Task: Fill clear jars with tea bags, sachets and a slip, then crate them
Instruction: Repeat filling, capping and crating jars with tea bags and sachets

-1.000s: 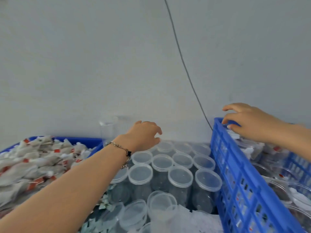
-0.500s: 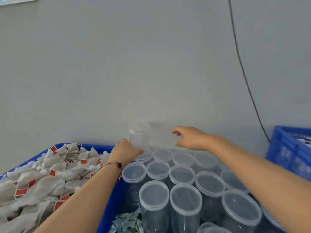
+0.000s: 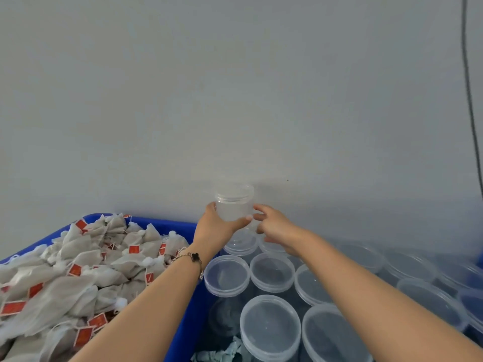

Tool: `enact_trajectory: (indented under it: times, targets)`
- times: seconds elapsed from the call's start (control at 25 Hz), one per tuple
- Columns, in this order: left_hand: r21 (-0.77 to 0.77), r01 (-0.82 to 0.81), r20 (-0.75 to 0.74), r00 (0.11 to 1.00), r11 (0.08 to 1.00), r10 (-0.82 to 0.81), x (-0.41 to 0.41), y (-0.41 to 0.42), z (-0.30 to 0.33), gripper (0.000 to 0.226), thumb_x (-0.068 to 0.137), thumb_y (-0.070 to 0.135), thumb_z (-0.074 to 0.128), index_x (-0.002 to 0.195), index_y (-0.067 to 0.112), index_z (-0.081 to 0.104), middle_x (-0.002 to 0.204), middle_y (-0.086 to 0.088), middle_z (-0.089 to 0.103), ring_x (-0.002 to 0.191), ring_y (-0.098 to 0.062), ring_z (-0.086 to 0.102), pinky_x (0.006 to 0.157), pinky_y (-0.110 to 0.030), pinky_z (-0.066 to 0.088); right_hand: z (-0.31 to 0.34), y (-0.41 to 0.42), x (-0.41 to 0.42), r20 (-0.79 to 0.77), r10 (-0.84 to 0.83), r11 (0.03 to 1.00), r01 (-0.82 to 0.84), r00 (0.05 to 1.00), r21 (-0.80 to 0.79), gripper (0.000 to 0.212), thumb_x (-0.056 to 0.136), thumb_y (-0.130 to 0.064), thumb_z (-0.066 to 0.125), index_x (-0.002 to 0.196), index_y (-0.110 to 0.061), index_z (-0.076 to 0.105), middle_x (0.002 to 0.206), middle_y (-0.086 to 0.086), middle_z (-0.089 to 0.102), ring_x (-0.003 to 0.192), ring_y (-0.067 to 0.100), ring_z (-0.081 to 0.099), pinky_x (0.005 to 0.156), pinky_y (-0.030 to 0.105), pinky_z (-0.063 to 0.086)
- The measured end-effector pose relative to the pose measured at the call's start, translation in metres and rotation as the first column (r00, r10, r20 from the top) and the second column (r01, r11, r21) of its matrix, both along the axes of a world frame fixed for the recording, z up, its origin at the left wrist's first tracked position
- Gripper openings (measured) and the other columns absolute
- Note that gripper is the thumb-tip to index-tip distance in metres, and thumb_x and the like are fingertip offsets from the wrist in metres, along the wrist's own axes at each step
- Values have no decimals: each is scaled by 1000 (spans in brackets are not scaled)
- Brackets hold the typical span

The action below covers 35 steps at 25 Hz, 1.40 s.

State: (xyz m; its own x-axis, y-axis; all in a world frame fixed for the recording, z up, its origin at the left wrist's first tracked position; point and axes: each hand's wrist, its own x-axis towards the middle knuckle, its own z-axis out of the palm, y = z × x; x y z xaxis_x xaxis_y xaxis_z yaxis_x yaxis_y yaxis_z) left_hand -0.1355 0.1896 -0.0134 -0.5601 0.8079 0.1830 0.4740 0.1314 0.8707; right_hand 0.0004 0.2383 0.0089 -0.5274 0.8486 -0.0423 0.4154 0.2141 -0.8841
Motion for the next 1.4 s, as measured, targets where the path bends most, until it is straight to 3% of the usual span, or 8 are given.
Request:
enact_trajectory:
  times: [0.12, 0.24, 0.48, 0.6, 0.72, 0.84, 1.2, 1.4]
  targets:
    - [30, 2, -5, 1000, 1000, -2, 10, -29, 24, 96, 68, 52, 79, 143, 16, 33, 140, 0, 48, 118, -20, 50, 77, -25, 38, 17, -38, 21, -128, -43, 999, 40, 991, -22, 59, 90, 9, 39, 141, -20, 39, 136, 5, 50, 109, 18, 53, 75, 24, 46]
    - [77, 46, -78, 996, 996, -40, 36, -84, 48, 100, 62, 53, 83, 141, 17, 33, 136, -1, 47, 114, -21, 53, 76, -28, 49, 25, -103, 51, -255, -102, 995, 98, 962, -26, 48, 92, 6, 43, 132, -20, 50, 121, -1, 59, 106, 15, 58, 82, 28, 49]
    - [139, 3, -190, 981, 990, 23, 114, -209, 42, 110, 56, 58, 83, 142, 16, 28, 132, -5, 40, 121, -23, 44, 89, -27, 38, 22, -232, 112, -149, -110, 975, 136, 983, 175, 55, 87, 12, 36, 118, -26, 60, 107, -11, 63, 86, -2, 60, 70, 14, 46]
    - [149, 95, -292, 955, 984, -48, 129, -258, 32, 109, 55, 58, 83, 143, 22, 30, 131, -2, 39, 122, -19, 41, 96, -27, 36, 34, -273, 144, -99, -182, 938, 203, 978, 280, 31, 96, -26, 44, 124, -23, 57, 95, -15, 65, 82, 1, 64, 69, 18, 52]
    - [173, 252, -508, 851, 952, -133, 153, -298, 15, 102, 59, 51, 85, 141, 18, 36, 137, -1, 41, 128, -18, 37, 105, -26, 32, 46, -307, 166, 264, -226, 906, 102, 938, 411, 94, 68, -88, 21, 136, -27, 43, 114, -5, 64, 102, 18, 62, 80, 33, 48]
    - [191, 365, -572, 796, 911, -199, 179, -326, -1, 93, 61, 42, 86, 136, 8, 45, 134, 0, 53, 126, -18, 48, 105, -21, 34, 41, -334, 179, 509, -217, 921, 2, 833, 390, 124, 46, -100, 9, 141, -25, 33, 125, 3, 60, 111, 23, 58, 77, 32, 41]
    - [348, 311, -679, 734, 885, 9, 187, -344, -6, 86, 43, 36, 92, 117, 3, 63, 109, -1, 68, 97, -18, 66, 84, -18, 48, 16, -350, 199, -5, -57, 978, 57, 998, 202, 66, 52, -70, 64, 100, -26, 52, 97, -8, 64, 92, 11, 61, 86, 42, 50]
    - [3, 516, -392, 789, 857, -473, 173, -349, -10, 90, 51, 53, 85, 127, 42, 40, 114, 27, 55, 104, 1, 55, 87, -21, 47, 27, -344, 217, 446, 140, 807, -363, 884, 465, 70, 61, -37, 77, 119, -44, 39, 119, -21, 40, 116, 8, 35, 97, 28, 38]
